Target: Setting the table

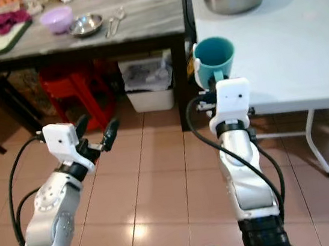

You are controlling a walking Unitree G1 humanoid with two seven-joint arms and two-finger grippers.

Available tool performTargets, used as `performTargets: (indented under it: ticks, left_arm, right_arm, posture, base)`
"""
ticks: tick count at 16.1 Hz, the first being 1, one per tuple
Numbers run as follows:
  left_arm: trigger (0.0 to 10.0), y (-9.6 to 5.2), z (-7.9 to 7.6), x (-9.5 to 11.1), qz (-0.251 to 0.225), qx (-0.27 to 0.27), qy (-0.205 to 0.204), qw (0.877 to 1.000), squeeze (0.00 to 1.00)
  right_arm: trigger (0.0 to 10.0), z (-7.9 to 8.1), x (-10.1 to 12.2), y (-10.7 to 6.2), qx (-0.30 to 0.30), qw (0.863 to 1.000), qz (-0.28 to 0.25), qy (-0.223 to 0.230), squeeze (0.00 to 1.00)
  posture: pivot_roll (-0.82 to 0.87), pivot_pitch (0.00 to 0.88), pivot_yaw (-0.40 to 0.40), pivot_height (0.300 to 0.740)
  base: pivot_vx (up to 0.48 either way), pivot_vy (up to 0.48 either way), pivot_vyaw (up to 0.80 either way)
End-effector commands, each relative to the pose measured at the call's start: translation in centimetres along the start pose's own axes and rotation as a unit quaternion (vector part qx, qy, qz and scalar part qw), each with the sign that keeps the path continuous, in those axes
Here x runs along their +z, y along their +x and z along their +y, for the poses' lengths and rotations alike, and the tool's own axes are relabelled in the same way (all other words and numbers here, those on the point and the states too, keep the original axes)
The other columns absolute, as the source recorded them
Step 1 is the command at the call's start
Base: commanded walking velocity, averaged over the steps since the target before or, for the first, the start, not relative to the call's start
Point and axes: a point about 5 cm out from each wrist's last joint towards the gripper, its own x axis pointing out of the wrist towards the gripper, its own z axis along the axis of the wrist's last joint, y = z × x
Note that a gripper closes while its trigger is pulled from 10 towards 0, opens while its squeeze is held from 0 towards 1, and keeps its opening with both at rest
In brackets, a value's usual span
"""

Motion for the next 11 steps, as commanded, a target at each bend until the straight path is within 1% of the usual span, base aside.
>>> performTargets:
  ticks: [1, 4, 7, 11]
  left_arm:
    - [10.0, 0.1, -0.4, 0.2, -0.003, -0.011, -0.002, 1.000, 0.00]
    - [10.0, 0.2, -0.3, 0.2, -0.004, -0.012, -0.001, 1.000, 0.00]
    - [10.0, 0.0, -0.1, 0.2, -0.001, -0.010, 0.005, 1.000, 0.00]
    - [10.0, -0.2, 1.1, 0.4, 0.000, 0.003, 0.019, 1.000, 0.00]
  right_arm:
    - [10.0, -0.3, 0.8, 0.1, -0.003, 1.000, -0.020, 0.001, 0.00]
    - [10.0, -0.2, 1.0, 0.0, -0.001, 1.000, -0.025, 0.003, 0.00]
    - [10.0, -0.1, 0.8, -0.4, 0.002, 1.000, -0.023, 0.004, 0.00]
    - [10.0, 0.1, 0.2, -1.3, 0.015, 1.000, -0.015, 0.007, 0.00]
  posture:
    - [-0.15, 0.147, 0.080, 0.740]
    - [-0.16, 0.155, 0.086, 0.740]
    - [-0.16, 0.159, 0.090, 0.740]
    - [-0.15, 0.154, 0.091, 0.740]
  base:
    - [0.480, 0.000, 0.00]
    - [0.480, 0.000, 0.00]
    - [0.480, 0.000, 0.00]
    - [0.480, 0.000, 0.00]
